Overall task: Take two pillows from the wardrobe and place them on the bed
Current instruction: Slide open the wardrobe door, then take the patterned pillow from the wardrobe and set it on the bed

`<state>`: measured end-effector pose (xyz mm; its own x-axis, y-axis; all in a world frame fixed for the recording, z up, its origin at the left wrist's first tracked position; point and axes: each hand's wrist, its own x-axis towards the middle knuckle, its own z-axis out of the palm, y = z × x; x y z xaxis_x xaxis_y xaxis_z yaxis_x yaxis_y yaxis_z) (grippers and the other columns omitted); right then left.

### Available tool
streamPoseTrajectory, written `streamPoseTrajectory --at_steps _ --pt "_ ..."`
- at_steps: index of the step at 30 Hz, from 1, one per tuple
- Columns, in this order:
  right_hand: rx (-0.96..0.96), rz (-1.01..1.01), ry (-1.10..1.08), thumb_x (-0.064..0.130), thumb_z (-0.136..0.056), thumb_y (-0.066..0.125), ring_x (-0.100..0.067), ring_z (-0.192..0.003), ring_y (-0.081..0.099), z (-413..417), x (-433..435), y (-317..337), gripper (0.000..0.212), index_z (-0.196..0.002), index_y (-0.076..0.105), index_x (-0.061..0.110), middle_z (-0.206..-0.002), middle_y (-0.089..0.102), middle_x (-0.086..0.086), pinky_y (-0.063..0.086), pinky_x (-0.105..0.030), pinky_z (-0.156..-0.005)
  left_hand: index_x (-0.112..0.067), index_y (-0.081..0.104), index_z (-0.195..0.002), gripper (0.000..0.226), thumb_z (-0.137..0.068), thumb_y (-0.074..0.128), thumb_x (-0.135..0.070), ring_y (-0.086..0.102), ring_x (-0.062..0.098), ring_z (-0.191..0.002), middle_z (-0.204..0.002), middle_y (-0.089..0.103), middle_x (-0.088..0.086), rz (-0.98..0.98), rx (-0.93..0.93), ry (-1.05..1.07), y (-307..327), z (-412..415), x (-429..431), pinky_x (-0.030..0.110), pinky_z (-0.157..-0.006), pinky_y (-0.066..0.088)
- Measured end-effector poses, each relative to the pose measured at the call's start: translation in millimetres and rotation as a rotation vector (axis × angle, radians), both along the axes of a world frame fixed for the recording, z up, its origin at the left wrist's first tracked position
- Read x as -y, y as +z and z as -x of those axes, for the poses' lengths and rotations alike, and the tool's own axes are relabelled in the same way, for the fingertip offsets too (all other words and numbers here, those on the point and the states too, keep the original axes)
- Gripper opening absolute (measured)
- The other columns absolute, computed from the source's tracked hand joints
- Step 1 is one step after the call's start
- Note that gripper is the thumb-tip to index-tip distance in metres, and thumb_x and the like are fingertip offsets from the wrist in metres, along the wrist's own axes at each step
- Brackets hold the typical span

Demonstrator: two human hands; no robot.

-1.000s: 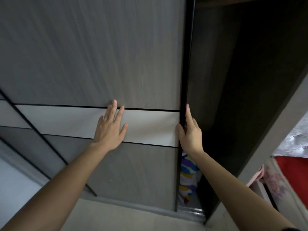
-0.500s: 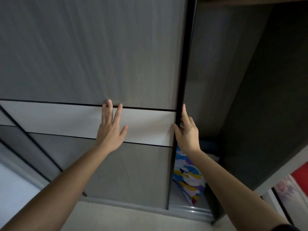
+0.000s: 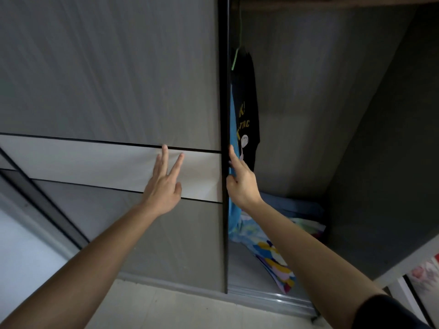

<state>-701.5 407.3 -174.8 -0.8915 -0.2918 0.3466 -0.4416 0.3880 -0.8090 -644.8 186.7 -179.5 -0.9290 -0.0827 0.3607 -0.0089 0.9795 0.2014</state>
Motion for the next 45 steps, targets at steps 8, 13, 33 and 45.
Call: streamPoseTrajectory --at_steps 8,13,33,45 --pt "0.260 -0.146 0.251 -0.007 -0.093 0.031 -0.016 -0.139 0.042 3.2 21.1 -9.4 0.076 -0.155 0.020 0.034 -0.154 0.040 -0.002 0.051 -0.010 -0.074 -0.031 -0.009 -0.152 0.095 -0.083 0.045 0.006 -0.006 0.020 -0.149 -0.146 -0.045 -0.009 -0.091 0.143 0.058 8.7 -1.8 25.0 0.031 -0.082 0.048" --pt "0.281 -0.186 0.270 -0.001 -0.093 0.033 -0.015 -0.130 0.052 4.0 23.5 -13.3 0.068 -0.152 0.029 0.034 -0.152 0.043 0.000 0.056 -0.026 -0.085 -0.033 0.000 -0.153 0.091 -0.084 0.049 -0.001 0.021 0.023 -0.146 -0.155 -0.033 -0.007 -0.136 0.192 0.091 18.4 -7.8 45.4 0.034 -0.077 0.050" --pt "0.292 -0.565 -0.379 0.012 -0.090 0.059 -0.030 -0.127 0.053 24.2 -210.4 -63.7 0.060 -0.147 0.042 0.016 -0.138 0.057 -0.014 0.040 -0.030 -0.102 -0.012 0.040 -0.143 0.060 -0.091 0.046 -0.041 0.016 0.035 -0.146 -0.156 0.022 0.022 0.249 -0.217 -0.305 -29.3 88.5 -137.2 0.064 -0.113 0.008" --pt "0.460 -0.492 -0.369 0.012 -0.089 0.060 -0.033 -0.127 0.053 132.1 -296.3 -189.4 0.059 -0.146 0.043 0.016 -0.141 0.055 -0.014 0.041 -0.038 -0.109 -0.009 0.037 -0.144 0.060 -0.092 0.047 -0.039 0.029 0.038 -0.139 -0.151 0.031 0.023 0.260 0.254 -0.411 -173.2 202.9 -233.1 0.055 -0.112 0.024"
